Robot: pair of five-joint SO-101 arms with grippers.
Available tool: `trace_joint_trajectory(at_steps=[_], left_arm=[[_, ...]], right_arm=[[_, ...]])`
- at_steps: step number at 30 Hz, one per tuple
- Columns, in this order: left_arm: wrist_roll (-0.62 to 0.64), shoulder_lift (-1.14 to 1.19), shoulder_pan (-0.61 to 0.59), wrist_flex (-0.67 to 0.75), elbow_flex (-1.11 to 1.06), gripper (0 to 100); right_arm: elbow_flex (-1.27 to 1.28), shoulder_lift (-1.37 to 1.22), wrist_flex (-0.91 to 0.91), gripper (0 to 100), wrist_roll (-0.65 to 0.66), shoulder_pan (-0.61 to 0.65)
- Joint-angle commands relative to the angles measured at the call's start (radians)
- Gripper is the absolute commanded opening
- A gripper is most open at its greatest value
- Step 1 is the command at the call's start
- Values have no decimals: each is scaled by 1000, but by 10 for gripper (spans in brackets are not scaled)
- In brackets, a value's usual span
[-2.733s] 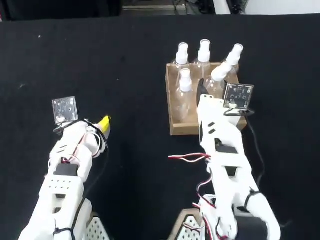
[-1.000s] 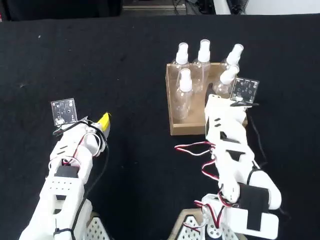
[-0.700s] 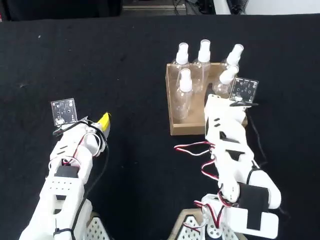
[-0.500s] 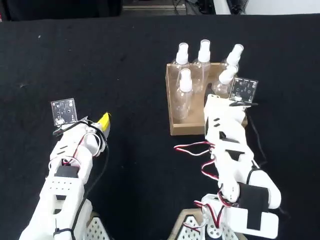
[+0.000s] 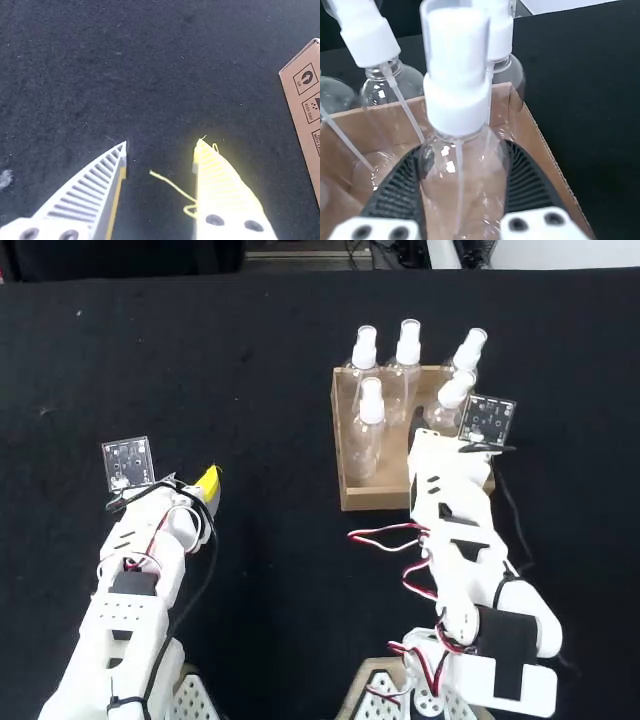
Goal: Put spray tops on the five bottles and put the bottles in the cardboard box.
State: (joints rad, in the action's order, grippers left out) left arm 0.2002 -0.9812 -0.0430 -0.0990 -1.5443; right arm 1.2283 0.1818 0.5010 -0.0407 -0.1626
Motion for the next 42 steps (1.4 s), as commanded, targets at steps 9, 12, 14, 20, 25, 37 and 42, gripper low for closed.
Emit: trace_joint_trajectory(at_steps=[9,12,14,20,25,37,42], left_arm=[[12,-12,-8,21,10,212],[12,-12,-7,21,10,212],[12,-12,-7,20,10,212],[12,-12,-7,20,10,212],[12,-12,-7,20,10,212],[12,-12,-8,20,10,212],[12,-12,-8,20,10,212]], right_arm=[[1,1,15,133,-2,26],[4,1,15,145,-2,44],[15,7,14,145,-2,57],[24,10,21,145,-2,49],[24,10,20,148,-2,49],[27,10,14,283,-2,57],[38,12,21,257,-2,57]])
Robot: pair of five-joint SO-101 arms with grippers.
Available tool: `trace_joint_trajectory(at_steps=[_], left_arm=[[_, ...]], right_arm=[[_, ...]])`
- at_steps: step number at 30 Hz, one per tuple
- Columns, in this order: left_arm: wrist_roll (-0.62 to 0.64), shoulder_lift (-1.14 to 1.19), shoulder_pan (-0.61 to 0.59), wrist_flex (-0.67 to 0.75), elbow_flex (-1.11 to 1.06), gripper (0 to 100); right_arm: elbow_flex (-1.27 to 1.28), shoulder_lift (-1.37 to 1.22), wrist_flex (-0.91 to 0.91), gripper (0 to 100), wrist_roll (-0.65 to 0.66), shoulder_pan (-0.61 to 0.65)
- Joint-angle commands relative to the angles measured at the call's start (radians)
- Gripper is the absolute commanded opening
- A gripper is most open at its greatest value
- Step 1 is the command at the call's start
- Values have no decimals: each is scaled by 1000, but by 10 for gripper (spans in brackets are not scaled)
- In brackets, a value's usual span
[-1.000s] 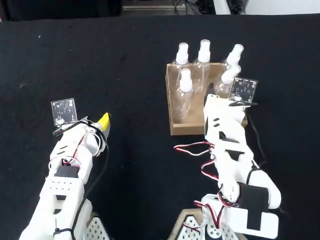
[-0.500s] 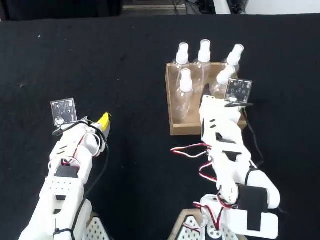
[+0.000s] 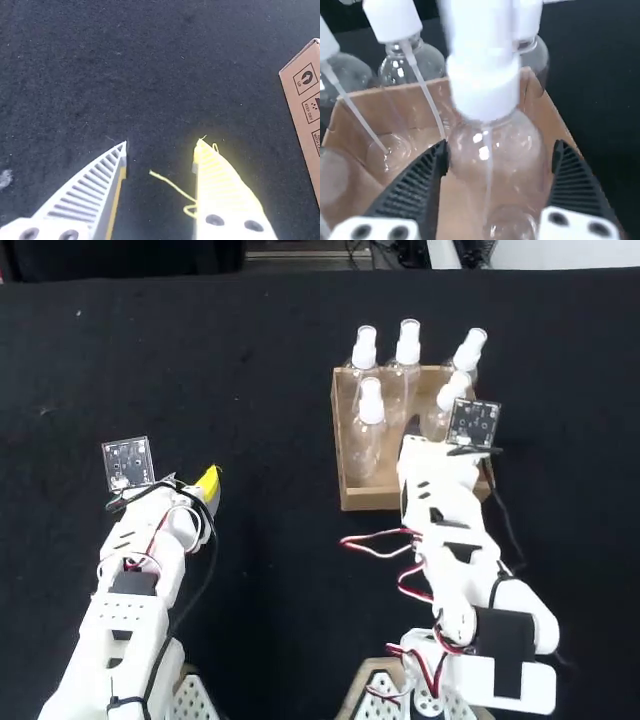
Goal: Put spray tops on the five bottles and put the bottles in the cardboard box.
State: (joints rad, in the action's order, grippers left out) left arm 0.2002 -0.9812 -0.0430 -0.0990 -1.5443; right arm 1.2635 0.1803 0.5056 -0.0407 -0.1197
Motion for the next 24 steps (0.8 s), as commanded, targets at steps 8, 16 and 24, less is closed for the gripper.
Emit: trace_joint_trajectory(at_steps=[8,16,24], left_arm=[[12,-12,-7,20,10,212],[12,-12,-10,20,10,212],[12,-12,-10,20,10,212]], right_arm=[[73,131,11,251,-2,12],[85,151,11,252,-2,8],[88,156,9,252,-2,5]])
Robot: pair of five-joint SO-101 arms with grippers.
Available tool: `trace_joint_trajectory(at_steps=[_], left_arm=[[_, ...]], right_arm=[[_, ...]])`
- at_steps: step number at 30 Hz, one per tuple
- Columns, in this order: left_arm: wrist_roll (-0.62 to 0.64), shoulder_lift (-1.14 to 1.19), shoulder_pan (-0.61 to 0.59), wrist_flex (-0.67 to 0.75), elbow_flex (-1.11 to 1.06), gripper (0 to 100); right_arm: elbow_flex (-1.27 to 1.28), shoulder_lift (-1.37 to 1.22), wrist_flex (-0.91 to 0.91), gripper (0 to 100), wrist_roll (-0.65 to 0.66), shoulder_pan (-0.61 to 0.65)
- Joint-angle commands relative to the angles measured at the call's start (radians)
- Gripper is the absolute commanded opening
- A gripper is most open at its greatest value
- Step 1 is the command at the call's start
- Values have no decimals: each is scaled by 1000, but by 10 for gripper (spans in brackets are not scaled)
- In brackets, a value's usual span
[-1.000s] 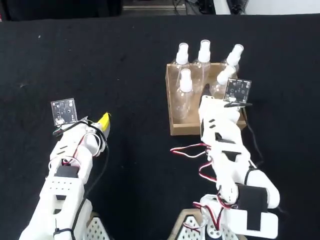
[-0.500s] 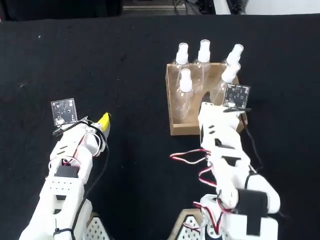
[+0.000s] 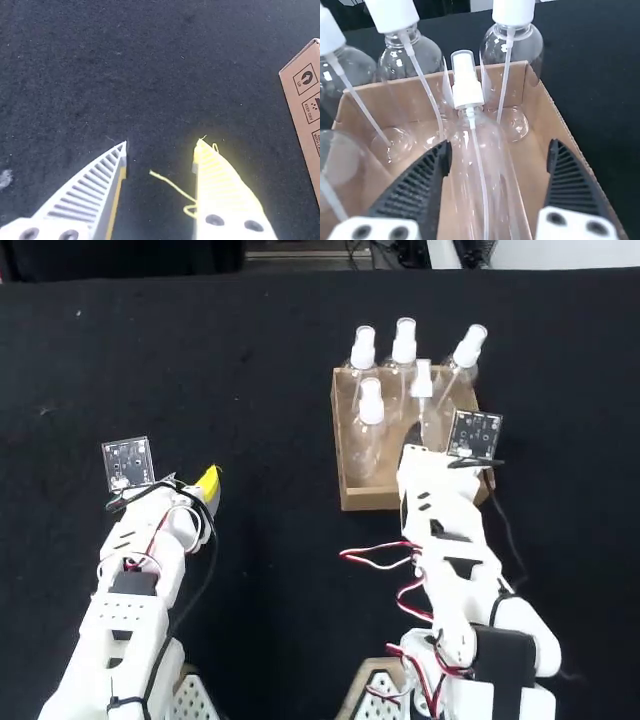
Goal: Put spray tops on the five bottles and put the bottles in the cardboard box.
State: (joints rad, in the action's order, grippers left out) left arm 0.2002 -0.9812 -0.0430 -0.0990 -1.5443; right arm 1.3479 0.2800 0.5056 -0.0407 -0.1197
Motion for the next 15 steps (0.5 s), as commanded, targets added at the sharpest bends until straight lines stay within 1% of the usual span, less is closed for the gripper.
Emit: trace_joint_trajectory(at_steps=[1,6,7,8,9,10,13,14,15], left_arm=[[12,-12,-8,20,10,212],[12,-12,-7,20,10,212],[12,-12,-7,20,10,212],[12,-12,-7,20,10,212],[12,-12,-7,20,10,212],[12,-12,-7,20,12,212],[12,-12,-7,20,12,212],[12,-12,-7,20,12,212],[12,-12,-7,20,12,212]], right_arm=[[4,58,9,251,-2,5],[1,87,8,250,-3,-60],[2,111,-17,249,-5,-74],[-10,142,-83,239,-5,-81],[-36,177,-183,221,-2,-83],[-85,211,-321,201,11,-83],[-286,271,-787,177,63,-78],[-348,271,-895,178,64,-71],[-394,262,-957,178,64,-55]])
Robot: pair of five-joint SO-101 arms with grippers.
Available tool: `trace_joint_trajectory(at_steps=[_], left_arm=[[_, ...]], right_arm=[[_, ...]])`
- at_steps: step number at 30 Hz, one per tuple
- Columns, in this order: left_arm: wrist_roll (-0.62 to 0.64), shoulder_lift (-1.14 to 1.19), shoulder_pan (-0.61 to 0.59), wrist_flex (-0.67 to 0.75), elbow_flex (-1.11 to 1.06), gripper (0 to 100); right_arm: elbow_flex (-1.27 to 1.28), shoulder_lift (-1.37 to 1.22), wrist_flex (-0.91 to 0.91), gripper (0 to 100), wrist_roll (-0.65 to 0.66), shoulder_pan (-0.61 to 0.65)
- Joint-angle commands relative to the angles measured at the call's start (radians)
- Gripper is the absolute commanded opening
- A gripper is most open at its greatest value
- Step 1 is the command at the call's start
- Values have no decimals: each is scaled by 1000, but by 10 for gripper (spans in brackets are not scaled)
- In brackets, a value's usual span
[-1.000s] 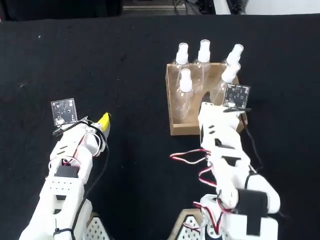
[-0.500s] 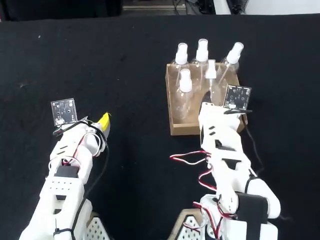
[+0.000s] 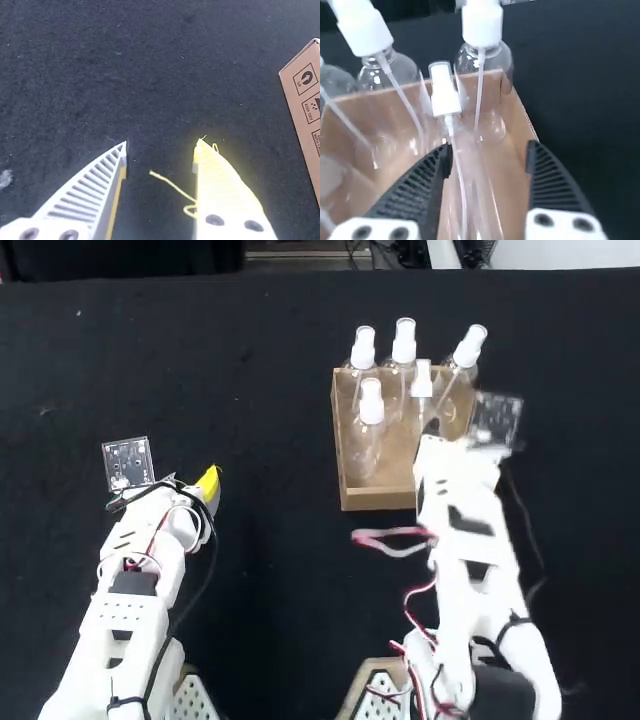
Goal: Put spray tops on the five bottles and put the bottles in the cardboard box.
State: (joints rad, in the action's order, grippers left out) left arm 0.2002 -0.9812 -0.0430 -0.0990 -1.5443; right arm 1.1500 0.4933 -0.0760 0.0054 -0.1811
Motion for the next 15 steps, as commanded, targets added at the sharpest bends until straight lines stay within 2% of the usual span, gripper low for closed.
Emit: trace_joint_trajectory(at_steps=[1,6,11,15], left_arm=[[12,-12,-7,20,12,212],[12,-12,-7,20,10,212],[12,-12,-10,20,10,212],[12,-12,-10,20,12,212]], right_arm=[[-220,33,-410,178,18,21],[-282,-77,-427,178,21,103],[-378,-191,-430,181,20,101],[-427,-268,-430,246,25,101]])
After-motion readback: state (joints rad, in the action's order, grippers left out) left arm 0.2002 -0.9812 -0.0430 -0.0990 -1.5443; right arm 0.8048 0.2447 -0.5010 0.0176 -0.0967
